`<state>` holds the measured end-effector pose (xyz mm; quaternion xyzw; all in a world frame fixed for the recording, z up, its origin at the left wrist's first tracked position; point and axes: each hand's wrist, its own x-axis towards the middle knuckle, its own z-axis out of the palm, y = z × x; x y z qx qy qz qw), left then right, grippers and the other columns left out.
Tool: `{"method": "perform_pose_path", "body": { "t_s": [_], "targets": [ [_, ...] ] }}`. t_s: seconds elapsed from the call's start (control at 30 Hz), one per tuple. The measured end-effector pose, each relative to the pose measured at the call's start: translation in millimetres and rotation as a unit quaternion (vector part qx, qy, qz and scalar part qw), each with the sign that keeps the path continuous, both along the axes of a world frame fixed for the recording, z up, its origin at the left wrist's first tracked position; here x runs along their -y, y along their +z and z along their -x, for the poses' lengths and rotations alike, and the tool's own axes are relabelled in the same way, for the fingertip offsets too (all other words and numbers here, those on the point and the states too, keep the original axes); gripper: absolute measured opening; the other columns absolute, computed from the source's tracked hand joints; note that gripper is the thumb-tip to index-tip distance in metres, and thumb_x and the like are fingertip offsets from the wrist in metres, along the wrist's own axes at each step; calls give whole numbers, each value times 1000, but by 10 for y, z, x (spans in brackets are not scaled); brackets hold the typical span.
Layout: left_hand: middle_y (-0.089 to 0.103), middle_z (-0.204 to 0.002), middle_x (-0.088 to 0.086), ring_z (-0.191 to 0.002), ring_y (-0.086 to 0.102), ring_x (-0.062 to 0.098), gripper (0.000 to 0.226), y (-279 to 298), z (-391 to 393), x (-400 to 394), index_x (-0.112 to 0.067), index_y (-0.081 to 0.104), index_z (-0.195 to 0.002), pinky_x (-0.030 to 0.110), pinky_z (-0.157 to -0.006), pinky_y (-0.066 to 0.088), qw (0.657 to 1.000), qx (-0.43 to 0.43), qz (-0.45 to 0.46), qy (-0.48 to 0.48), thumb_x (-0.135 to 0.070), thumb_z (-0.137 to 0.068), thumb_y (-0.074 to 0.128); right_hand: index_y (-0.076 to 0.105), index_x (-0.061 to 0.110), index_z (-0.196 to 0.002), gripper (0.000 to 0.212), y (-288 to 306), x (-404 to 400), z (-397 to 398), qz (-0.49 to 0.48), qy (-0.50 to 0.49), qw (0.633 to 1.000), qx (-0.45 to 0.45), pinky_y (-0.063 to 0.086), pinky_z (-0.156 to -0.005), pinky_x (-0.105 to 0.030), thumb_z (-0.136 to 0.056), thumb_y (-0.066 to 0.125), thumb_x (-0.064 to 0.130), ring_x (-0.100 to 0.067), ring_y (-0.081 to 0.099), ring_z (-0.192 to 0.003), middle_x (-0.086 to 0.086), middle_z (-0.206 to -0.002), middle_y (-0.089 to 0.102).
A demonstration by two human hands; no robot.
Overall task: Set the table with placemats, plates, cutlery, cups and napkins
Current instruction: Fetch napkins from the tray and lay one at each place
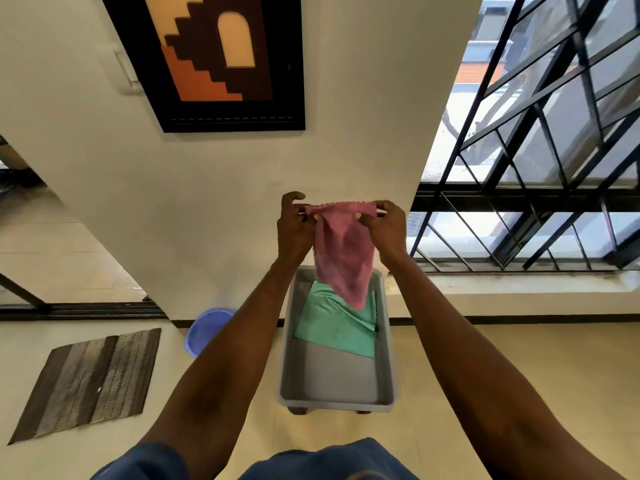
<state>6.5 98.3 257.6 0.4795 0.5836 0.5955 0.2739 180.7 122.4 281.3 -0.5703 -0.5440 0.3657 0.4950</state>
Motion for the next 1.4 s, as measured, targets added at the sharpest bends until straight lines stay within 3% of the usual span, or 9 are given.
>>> {"method": "perform_pose_path", "body": {
  "t_s": [0.07, 0.2, 0.3, 0.6, 0.73, 0.93, 1.2, 1.3, 1.4],
  "targets": [
    [66, -82, -2, -70, 62, 12, 41, 57, -22, -26, -24, 46, -103, 29, -65, 48, 1000, -12, -4, -17, 8, -77, 46, 65, 20, -72, 11, -22, -40, -55, 33, -16, 999, -13, 47, -63, -38, -77, 67, 10, -17, 58, -68, -2, -75, 66],
    [63, -77, 4, -77, 60, 20, 26, 85, -46, -85, -11, 60, -75, 36, -76, 51, 995, -72, -62, -29, 7, -64, 44, 52, 11, -97, 11, 16, -28, -48, -9, -7, 1000, 6, 51, -72, -38, -89, 60, 11, -20, 62, -82, 1, -86, 62],
    [65, -78, 1, -82, 62, 21, 26, 91, -56, -124, -9, 64, -67, 30, -81, 48, 996, -67, -56, -17, 8, -63, 46, 43, 12, -95, 22, 99, -8, -40, -62, -19, 998, 19, 44, -62, -31, -88, 63, 9, -10, 50, -65, 7, -73, 49],
    [62, -113, -2, -102, 61, 15, 38, 267, -123, -203, -10, 64, -113, 23, -84, 52, 995, -60, -43, -63, 5, -79, 63, 75, 17, -89, 32, 270, -82, -84, -129, 13, 989, 67, 48, -78, -20, -81, 52, -5, -10, 60, -89, 6, -97, 64],
    [70, -104, 2, -94, 65, 12, 28, 311, -97, -238, -9, 71, -101, 26, -84, 53, 993, -91, -57, -57, 3, -78, 62, 77, 37, -77, 44, 108, -142, -83, -67, 52, 993, 77, 53, -83, -31, -77, 56, -2, -17, 64, -94, 1, -102, 70],
    [74, -98, 3, -85, 66, 12, 29, 346, 110, -257, -9, 74, -106, 27, -80, 54, 994, -100, 4, -43, 2, -83, 60, 78, 15, -90, 39, 192, -159, -91, -43, 57, 997, 28, 57, -84, -39, -78, 51, -9, -10, 66, -83, 6, -87, 74],
    [66, -113, 2, -87, 67, 14, 42, 573, 129, -226, -14, 62, -120, 24, -69, 56, 990, 44, 12, -133, 7, -84, 63, 60, 25, -125, 53, 579, -204, -182, -40, 116, 982, -145, 60, -78, -37, -80, 70, -2, -21, 67, -98, -3, -111, 67],
    [64, -115, 4, -90, 66, 16, 43, 506, 163, -263, -16, 61, -122, 27, -67, 55, 967, 197, 76, -141, 6, -86, 64, 26, 22, -150, 92, 352, -281, -189, 103, 145, 958, -226, 56, -86, -47, -77, 82, 20, -28, 66, -106, -12, -127, 59],
    [63, -116, 17, -87, 65, 22, 52, 87, 239, -157, -11, 56, -129, 27, -64, 55, 935, 276, 176, -139, 13, -84, 61, 32, 2, -145, 77, -172, -110, -83, 237, 132, 944, -186, 51, -92, -52, -81, 75, 4, -31, 66, -100, -18, -121, 61]
  ]
}}
